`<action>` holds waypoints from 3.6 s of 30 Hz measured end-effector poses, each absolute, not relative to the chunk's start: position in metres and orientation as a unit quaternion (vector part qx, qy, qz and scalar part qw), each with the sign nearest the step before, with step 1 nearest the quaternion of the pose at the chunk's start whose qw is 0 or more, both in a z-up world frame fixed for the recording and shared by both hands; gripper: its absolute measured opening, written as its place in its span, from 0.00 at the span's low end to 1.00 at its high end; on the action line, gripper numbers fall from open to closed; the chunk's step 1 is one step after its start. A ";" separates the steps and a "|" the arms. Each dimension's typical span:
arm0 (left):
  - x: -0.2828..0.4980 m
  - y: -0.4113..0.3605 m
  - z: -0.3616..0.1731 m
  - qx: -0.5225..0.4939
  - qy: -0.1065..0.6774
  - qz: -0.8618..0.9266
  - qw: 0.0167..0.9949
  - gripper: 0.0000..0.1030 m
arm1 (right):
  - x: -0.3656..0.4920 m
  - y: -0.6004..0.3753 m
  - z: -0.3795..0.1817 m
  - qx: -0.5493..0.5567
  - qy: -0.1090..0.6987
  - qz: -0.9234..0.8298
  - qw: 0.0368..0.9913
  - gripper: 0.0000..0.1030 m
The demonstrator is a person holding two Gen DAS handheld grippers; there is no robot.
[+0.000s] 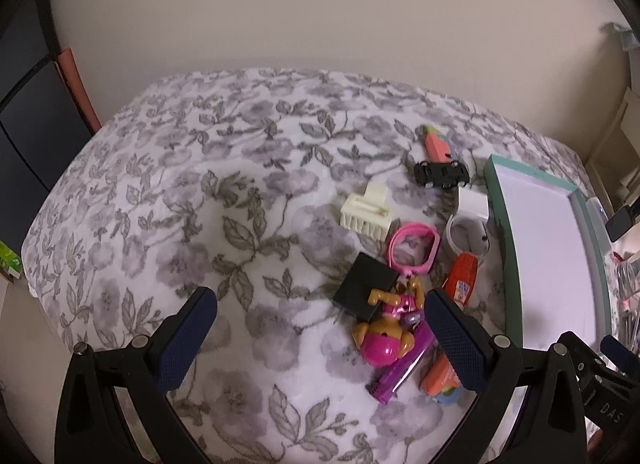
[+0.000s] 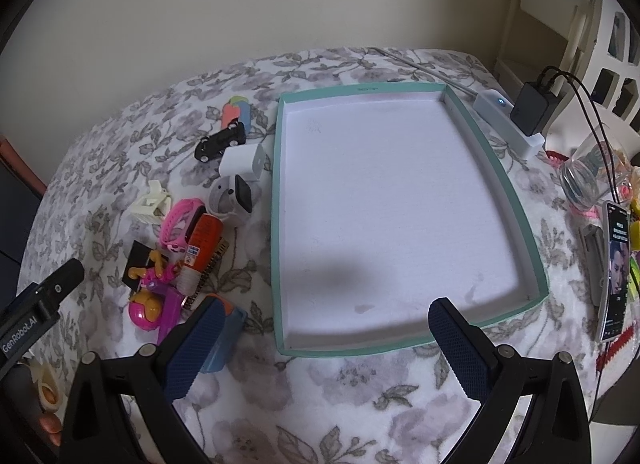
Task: Organize rigid objects
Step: 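Grasp the pink dog figurine with the left gripper while the right gripper grasps the blue-orange eraser, then carry the figurine and eraser into the tray and open both grippers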
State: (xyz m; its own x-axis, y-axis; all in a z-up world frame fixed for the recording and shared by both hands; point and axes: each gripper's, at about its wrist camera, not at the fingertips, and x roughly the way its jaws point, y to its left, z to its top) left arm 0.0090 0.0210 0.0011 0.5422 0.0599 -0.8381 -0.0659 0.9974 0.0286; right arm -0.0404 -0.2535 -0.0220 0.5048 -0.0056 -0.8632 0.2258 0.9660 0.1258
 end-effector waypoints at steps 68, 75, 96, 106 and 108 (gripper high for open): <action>0.059 -0.025 -0.100 -0.044 0.655 -0.011 0.754 0.44 | 0.031 -0.130 -0.100 -0.001 0.594 0.018 0.804 0.35; 0.060 -0.022 -0.099 -0.046 0.654 -0.016 0.755 0.43 | 0.038 -0.134 -0.094 0.011 0.595 0.022 0.804 0.35; 0.046 -0.010 -0.045 -0.061 0.597 -0.031 0.800 0.43 | 0.015 -0.182 -0.061 0.087 0.560 0.048 0.822 0.25; 0.042 -0.002 -0.021 -0.091 0.547 -0.041 0.831 0.43 | 0.013 -0.185 -0.043 0.103 0.534 0.050 0.838 0.25; 0.041 -0.001 -0.012 -0.103 0.535 -0.047 0.837 0.43 | 0.014 -0.188 -0.037 0.108 0.524 0.046 0.844 0.25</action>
